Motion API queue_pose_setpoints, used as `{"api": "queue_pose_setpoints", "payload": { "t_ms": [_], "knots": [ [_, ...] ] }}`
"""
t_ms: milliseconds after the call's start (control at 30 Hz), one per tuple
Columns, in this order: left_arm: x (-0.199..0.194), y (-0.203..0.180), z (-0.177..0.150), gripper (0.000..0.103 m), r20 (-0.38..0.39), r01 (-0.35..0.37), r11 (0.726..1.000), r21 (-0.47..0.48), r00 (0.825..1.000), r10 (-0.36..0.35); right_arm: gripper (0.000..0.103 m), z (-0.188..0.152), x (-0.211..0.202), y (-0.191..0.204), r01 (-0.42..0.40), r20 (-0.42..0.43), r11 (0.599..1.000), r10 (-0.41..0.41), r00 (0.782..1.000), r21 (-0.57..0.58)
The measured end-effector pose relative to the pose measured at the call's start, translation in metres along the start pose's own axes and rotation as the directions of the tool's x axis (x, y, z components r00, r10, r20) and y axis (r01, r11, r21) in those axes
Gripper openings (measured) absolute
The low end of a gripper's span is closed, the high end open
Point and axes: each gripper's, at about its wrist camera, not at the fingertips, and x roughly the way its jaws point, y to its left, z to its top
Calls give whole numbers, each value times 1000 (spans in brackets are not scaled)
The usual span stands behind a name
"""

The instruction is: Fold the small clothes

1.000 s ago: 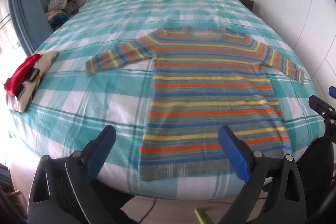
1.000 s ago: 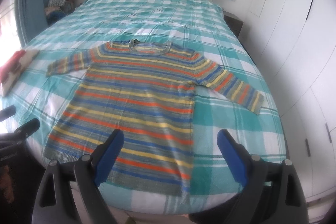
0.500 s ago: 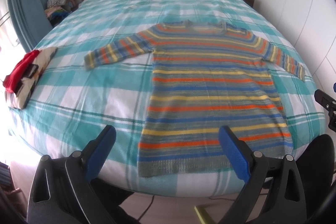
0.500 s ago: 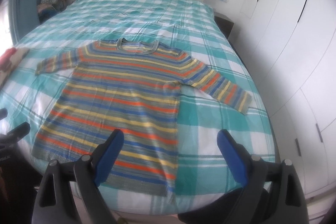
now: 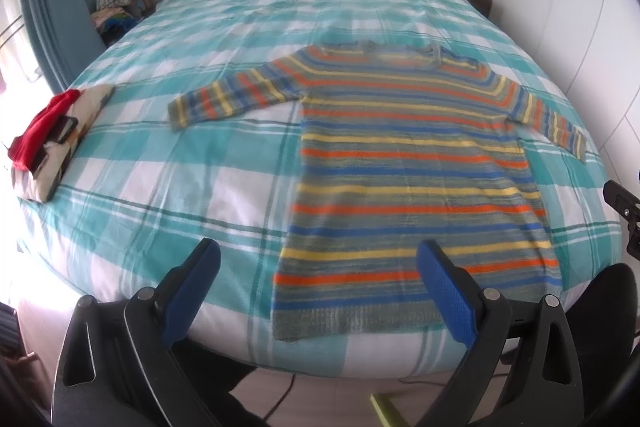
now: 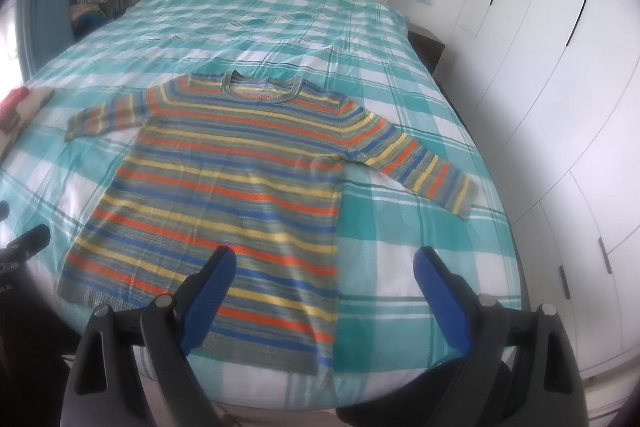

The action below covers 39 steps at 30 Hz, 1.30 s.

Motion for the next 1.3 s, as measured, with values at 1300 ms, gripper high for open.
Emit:
{"api": "queue_pose_setpoints", "payload": {
  "t_ms": [1300],
  "knots": [
    [2, 0, -1, 99, -5, -2, 1000, 0, 1000, 2, 90, -12, 9, -5, 14, -18, 1000, -14, 1000, -16]
  ]
}}
